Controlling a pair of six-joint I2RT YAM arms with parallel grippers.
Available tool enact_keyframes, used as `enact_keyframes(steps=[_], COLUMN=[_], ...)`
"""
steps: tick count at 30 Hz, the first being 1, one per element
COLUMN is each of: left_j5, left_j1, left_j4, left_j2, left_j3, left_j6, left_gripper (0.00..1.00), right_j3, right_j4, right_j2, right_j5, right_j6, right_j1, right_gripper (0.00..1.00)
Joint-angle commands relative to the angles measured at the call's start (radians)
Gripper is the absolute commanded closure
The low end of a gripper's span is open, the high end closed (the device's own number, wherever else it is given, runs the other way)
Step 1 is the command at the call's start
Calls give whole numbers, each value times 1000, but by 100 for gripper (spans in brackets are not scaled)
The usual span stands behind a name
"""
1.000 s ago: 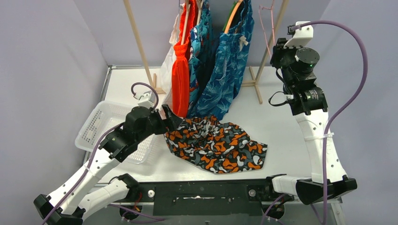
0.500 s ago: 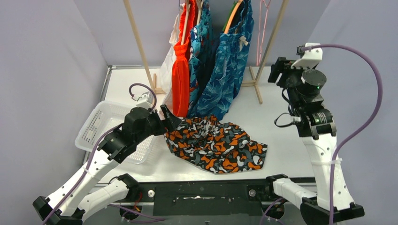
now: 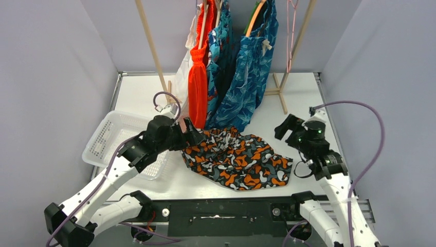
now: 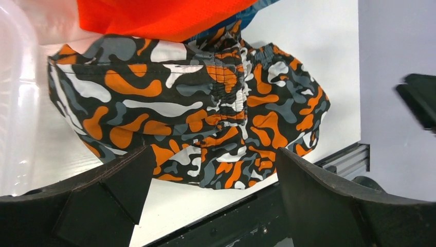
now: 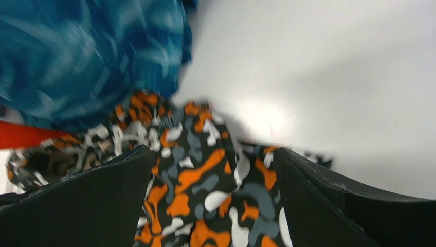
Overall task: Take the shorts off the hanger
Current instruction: Adjust the shorts at the center of the board.
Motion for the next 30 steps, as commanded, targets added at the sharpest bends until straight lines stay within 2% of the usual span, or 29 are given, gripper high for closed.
enact_keyframes(steps=[1, 5, 11, 13, 18, 21, 23, 25, 30], left_j5=[109, 180, 294, 309, 265, 216, 177, 129, 75], left_j1=[4, 0, -44, -74, -140, -164, -178, -189, -207], left_j4=[44, 64, 157, 213, 344, 386, 408, 430, 582], left_j2=[59, 98, 116, 116, 135, 181, 217, 250, 302], left_j3=[24, 17, -48, -88, -158, -166, -170, -185, -269], left_j6=[7, 6, -49, -86, -194, -242, -276, -329, -463], left_gripper=[12, 12, 12, 12, 12, 12, 12, 12, 12], right_j3=[-109, -130, -144, -147, -189, -220, -243, -272, -352], right_j4=[53, 142, 274, 301, 422, 475, 483, 490, 528], right_j2=[93, 249, 437, 501, 538, 515, 487, 445, 312], right_j5=[-240, -396, -460, -458, -469, -446, -401, -331, -273], right_j6=[162, 143, 123, 110, 97, 103, 103, 95, -8], right_j1=[-6, -6, -1, 8, 132, 223, 274, 331, 466], right_gripper=[9, 7, 7, 11, 37, 69, 85, 91, 92])
